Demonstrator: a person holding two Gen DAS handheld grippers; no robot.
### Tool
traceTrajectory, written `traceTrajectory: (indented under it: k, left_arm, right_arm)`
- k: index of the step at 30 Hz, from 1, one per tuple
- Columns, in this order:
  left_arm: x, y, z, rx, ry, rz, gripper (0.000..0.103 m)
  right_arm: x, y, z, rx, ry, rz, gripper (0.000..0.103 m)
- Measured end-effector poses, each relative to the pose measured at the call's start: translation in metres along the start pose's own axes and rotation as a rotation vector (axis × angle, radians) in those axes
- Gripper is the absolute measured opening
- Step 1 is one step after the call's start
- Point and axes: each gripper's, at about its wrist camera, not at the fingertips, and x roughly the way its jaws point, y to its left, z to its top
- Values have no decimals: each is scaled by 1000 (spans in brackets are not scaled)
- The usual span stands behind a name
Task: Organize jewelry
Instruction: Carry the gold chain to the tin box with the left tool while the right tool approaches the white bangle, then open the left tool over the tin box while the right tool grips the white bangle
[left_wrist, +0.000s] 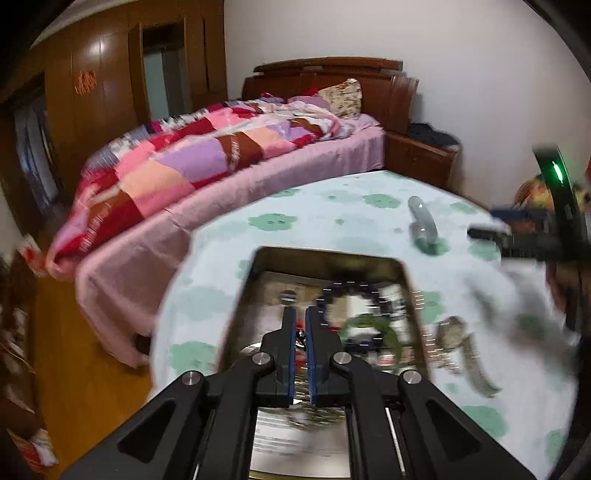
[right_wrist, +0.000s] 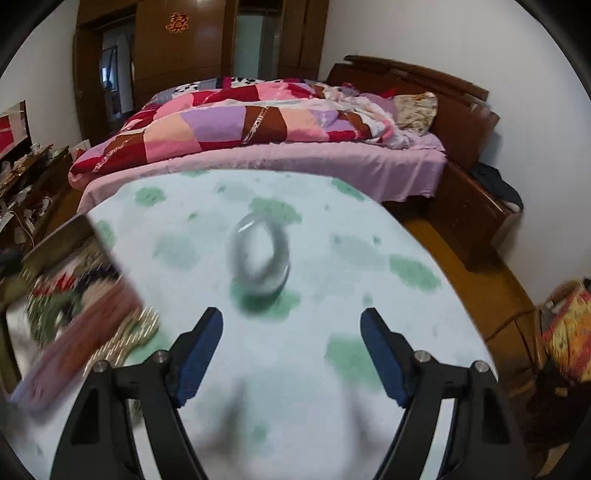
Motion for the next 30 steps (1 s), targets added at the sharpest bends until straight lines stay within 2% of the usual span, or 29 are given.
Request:
traceTrajectory:
  k: [2, 5, 11, 18, 26, 29, 30]
  left_arm:
    - [12, 2, -1, 0, 45, -32, 4]
    - [32, 5, -7, 9, 97, -15, 4]
    - [40, 13, -12, -6, 115, -26, 4]
    - [47, 19, -7, -41, 108, -23, 4]
    - [53, 25, 6, -40, 125, 12, 4]
    - [56, 28, 8, -52, 126, 11, 4]
    - [57, 29, 9, -53, 129, 13, 4]
  right_arm:
    - [24, -7, 16, 20, 26, 15, 80]
    - [43, -1, 28, 58, 42, 127, 80]
    - [69, 24, 34, 18, 83, 105, 82]
    - [88, 34, 38, -14, 93, 109, 94]
    - [107, 41, 38, -42, 133, 98, 94]
    - [108, 37, 36, -18, 125, 123, 94]
    - [108, 36, 37, -16, 123, 124, 89]
